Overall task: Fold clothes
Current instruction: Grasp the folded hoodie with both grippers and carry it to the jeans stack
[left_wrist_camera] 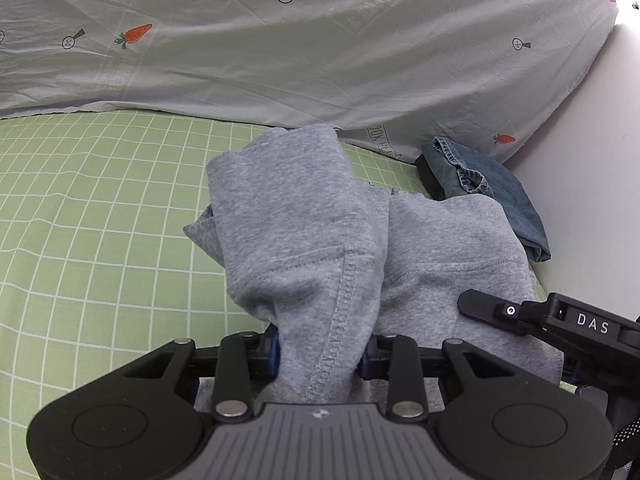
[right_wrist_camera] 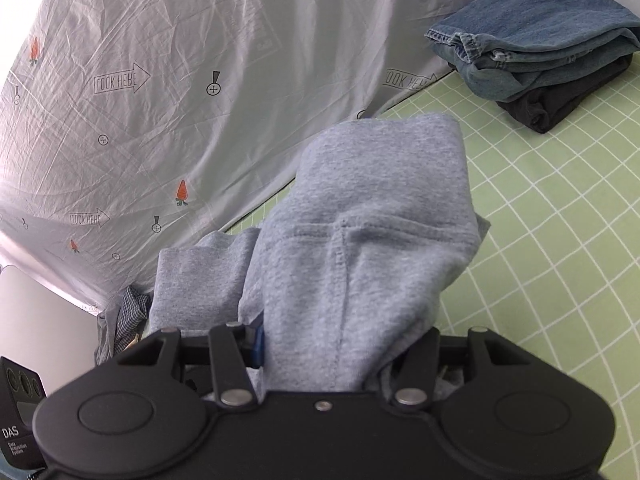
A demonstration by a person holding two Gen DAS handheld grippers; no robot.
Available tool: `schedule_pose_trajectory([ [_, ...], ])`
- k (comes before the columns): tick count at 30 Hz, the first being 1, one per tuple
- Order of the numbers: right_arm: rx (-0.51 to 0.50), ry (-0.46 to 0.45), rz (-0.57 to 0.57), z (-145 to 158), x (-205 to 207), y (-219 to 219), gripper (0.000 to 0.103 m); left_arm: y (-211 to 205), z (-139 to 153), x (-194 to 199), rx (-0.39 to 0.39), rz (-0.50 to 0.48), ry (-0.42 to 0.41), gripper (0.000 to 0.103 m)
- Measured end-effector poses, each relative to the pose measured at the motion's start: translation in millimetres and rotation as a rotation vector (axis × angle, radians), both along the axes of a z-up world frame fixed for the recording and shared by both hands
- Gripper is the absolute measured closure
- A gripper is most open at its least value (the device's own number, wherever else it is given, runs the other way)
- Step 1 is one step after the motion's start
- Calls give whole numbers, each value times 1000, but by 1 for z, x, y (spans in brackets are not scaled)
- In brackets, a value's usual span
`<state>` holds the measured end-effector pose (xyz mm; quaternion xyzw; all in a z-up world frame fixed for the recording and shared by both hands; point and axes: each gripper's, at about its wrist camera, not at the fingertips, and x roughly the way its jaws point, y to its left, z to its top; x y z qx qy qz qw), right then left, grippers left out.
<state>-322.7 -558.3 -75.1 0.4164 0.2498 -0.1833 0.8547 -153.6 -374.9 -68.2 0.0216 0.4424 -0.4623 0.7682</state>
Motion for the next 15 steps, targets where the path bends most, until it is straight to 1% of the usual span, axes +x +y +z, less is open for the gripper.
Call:
schedule_pose_trajectory([
  [4, -78, -37, 60, 16, -30, -55, 51, -51, 14, -30, -29, 41, 6, 68],
  [8, -101, -71, 33, 36, -68, -115, 51, -103, 28, -61, -58, 83, 12, 68],
  [10, -138, -93, 27, 48, -87, -146, 52, -137, 38, -72, -72, 46, -14, 68],
  [13, -182, -127, 0, 64, -112, -199, 52, -197, 54, -85, -117, -18, -33, 68],
  [15, -213, -142, -16, 74, -121, -235, 52, -238, 63, -89, -140, -57, -47, 68],
])
